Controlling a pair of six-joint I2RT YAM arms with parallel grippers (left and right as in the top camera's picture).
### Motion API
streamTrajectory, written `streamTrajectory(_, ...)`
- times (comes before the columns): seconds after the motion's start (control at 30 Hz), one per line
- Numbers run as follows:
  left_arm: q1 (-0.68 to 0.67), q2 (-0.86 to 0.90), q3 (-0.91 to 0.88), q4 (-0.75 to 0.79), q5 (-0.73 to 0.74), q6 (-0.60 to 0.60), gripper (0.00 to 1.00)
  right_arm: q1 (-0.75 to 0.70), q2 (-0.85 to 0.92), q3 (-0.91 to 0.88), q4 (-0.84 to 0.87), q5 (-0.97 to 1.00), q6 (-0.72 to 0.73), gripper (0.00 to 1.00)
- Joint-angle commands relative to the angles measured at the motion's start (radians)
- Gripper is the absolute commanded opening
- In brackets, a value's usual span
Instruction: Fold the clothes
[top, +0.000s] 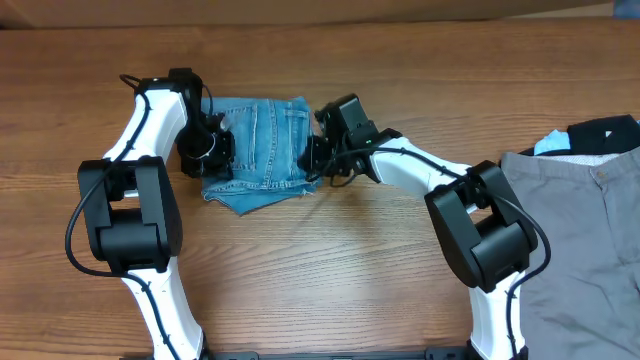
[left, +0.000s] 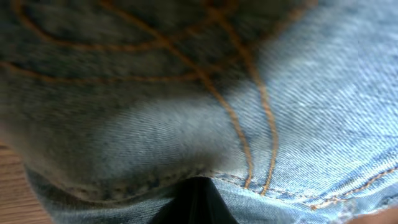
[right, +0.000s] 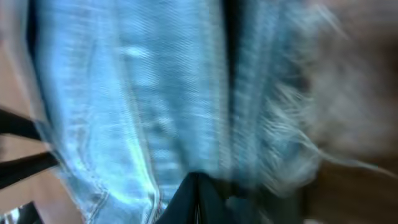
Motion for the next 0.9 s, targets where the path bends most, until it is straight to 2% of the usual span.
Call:
streamTrajectory(0.0, -0.008, 0.005, -0.032, -0.010, -0.004, 0.028, 0.04, -0.002, 0.030, 0.002, -0.111, 0.232, 0.080, 0.04)
streamTrajectory(0.13, -0.008, 0.005, -0.032, -0.014, -0.004, 0.032, 0.04, -0.027, 0.004, 0.014, -0.151, 0.153, 0.013, 0.04)
streamTrajectory(0.3, -0.008, 0.005, -0.031, -0.014, 0.005, 0.051, 0.04, -0.037, -0.128, 0.053, -0.208, 0.126, -0.107, 0.04)
streamTrajectory(0.5, -0.008, 0.005, -0.027, -0.002, 0.045, 0.077, 0.06, 0.010, -0.252, 0.063, -0.155, 0.081, -0.116, 0.04)
streamTrajectory(0.67, -0.003, 0.005, 0.049, -0.050, 0.053, 0.078, 0.13, 0.075, -0.207, 0.060, -0.138, 0.074, -0.115, 0.04)
streamTrajectory(0.87, -0.002, 0.005, 0.251, -0.148, 0.054, 0.147, 0.23, 0.117, -0.062, 0.054, -0.107, 0.076, -0.098, 0.04)
